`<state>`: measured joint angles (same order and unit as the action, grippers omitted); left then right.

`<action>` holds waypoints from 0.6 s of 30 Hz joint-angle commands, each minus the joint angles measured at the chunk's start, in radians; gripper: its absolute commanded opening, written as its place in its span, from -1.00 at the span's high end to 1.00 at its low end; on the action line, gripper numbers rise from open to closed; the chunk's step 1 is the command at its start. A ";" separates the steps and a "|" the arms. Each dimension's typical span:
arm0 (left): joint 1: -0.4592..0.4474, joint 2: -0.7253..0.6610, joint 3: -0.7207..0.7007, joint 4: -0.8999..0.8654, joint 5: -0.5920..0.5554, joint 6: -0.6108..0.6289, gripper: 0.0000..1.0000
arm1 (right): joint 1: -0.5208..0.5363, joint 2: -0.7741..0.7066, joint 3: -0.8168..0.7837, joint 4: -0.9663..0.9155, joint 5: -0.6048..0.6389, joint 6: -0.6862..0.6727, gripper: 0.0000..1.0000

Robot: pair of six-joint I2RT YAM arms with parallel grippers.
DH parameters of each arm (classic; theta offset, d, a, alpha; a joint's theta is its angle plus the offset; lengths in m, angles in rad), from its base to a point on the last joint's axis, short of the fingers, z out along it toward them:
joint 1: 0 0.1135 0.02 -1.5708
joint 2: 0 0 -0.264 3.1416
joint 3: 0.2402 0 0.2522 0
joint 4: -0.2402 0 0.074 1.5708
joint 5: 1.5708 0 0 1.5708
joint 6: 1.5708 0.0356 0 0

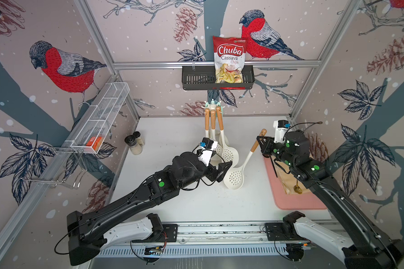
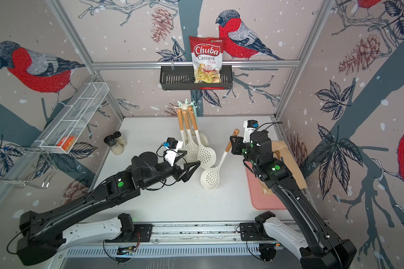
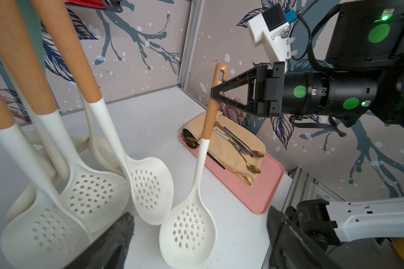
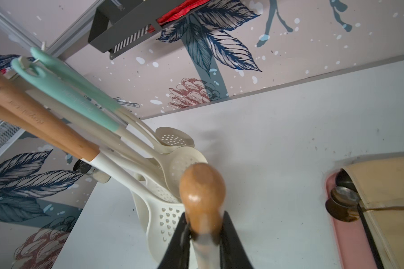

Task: Hang the skimmer on the kitchen utensil rack
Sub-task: Pick up the skimmer from the center of the board.

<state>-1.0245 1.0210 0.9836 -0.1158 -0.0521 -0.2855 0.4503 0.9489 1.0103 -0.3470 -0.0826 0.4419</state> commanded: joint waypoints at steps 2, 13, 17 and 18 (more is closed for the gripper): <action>-0.008 0.067 0.010 0.161 0.029 0.074 -0.88 | 0.000 -0.021 0.030 0.000 -0.125 -0.040 1.00; -0.013 0.286 0.112 0.261 0.017 0.136 -0.95 | 0.000 -0.037 0.101 -0.051 -0.246 0.023 1.00; -0.013 0.364 0.196 0.234 0.029 0.182 -0.94 | 0.001 -0.023 0.133 -0.074 -0.296 0.026 1.00; -0.013 0.383 0.217 0.224 0.028 0.194 -0.93 | 0.003 -0.022 0.141 -0.078 -0.307 0.030 1.00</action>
<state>-1.0344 1.3750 1.1625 0.0765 -0.0265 -0.1459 0.4507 0.9234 1.1286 -0.4320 -0.3244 0.4484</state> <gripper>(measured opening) 0.969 0.202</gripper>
